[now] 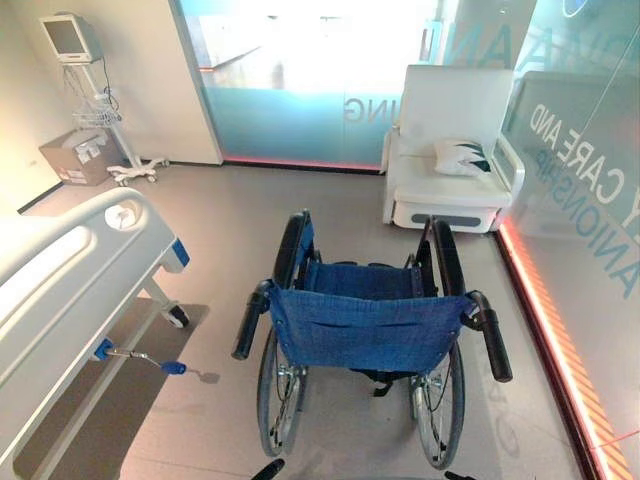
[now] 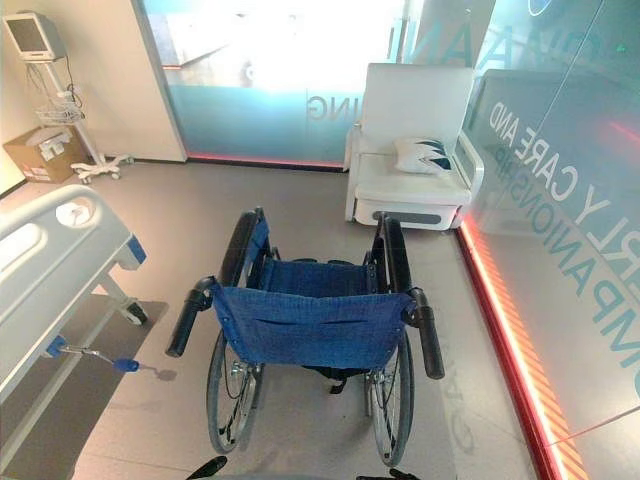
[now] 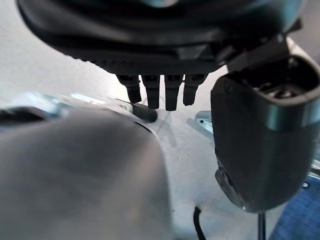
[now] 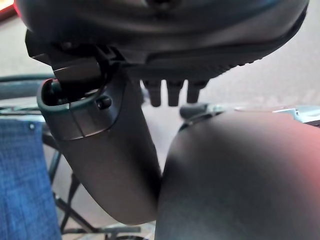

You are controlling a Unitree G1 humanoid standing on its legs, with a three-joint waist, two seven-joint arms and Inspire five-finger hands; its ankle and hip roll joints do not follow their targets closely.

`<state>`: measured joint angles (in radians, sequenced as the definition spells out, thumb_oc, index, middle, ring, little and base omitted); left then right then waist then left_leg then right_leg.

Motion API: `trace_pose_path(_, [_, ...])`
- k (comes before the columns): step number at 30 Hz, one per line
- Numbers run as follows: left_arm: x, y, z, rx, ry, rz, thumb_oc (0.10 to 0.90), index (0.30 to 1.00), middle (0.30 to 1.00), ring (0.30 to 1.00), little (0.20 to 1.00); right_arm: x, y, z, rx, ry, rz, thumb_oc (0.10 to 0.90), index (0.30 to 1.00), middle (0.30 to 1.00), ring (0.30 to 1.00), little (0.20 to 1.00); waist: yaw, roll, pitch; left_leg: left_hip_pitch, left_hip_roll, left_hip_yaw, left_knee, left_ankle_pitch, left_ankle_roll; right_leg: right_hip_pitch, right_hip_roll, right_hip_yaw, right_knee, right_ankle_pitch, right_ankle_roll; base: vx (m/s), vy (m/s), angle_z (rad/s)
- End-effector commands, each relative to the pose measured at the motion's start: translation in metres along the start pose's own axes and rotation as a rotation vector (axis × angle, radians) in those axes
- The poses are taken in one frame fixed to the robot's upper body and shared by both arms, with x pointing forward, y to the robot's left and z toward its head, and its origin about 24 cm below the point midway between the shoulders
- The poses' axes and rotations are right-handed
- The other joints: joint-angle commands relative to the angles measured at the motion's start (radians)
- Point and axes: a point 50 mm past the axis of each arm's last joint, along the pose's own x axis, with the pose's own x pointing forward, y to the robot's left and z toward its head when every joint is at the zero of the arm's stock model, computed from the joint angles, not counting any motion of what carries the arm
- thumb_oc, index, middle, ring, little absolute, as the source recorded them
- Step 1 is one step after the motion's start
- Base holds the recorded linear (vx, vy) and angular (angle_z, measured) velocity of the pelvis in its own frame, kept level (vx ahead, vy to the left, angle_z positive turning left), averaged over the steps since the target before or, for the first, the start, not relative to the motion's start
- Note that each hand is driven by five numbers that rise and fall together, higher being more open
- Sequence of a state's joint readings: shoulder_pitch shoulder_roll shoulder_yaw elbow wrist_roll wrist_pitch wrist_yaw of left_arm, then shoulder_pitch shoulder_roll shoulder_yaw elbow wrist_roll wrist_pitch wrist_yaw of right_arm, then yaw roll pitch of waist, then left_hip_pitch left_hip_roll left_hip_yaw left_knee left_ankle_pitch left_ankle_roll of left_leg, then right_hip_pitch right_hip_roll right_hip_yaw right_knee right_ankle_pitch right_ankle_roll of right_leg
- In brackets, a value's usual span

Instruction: Push the wheelchair next to the bed

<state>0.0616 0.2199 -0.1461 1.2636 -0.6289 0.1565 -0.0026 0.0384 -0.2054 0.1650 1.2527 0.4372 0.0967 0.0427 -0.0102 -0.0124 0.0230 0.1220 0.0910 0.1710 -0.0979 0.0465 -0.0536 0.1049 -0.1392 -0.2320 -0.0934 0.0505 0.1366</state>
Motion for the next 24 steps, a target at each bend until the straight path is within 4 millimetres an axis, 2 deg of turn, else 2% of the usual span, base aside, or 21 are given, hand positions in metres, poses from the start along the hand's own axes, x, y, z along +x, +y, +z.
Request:
trace_pose_path(1, [0.0021,-0.0237,0.0058,0.039,0.022,-0.032,0.800,0.900,0.900,0.900,0.900,0.0005,0.0004,-0.0117,-0.075,0.058,-0.039,0.800,0.900,0.900,0.900,0.900,0.006,0.022,0.056,0.010,-0.046,0.001,0.011,-0.062,0.028,0.018,0.028,-0.020,0.008,-0.019,-0.030,0.04,-0.005,0.01])
trace_pose_path(24, [0.0020,-0.0204,0.0070,-0.006,0.025,-0.005,0.800,0.900,0.900,0.900,0.900,0.0003,-0.0028,-0.0116,-0.069,0.053,-0.056,0.800,0.900,0.900,0.900,0.900,0.003,0.027,0.056,0.018,-0.042,0.000,0.011,-0.064,0.026,0.024,0.027,-0.016,0.008,-0.023,-0.033,0.00,0.000,0.00])
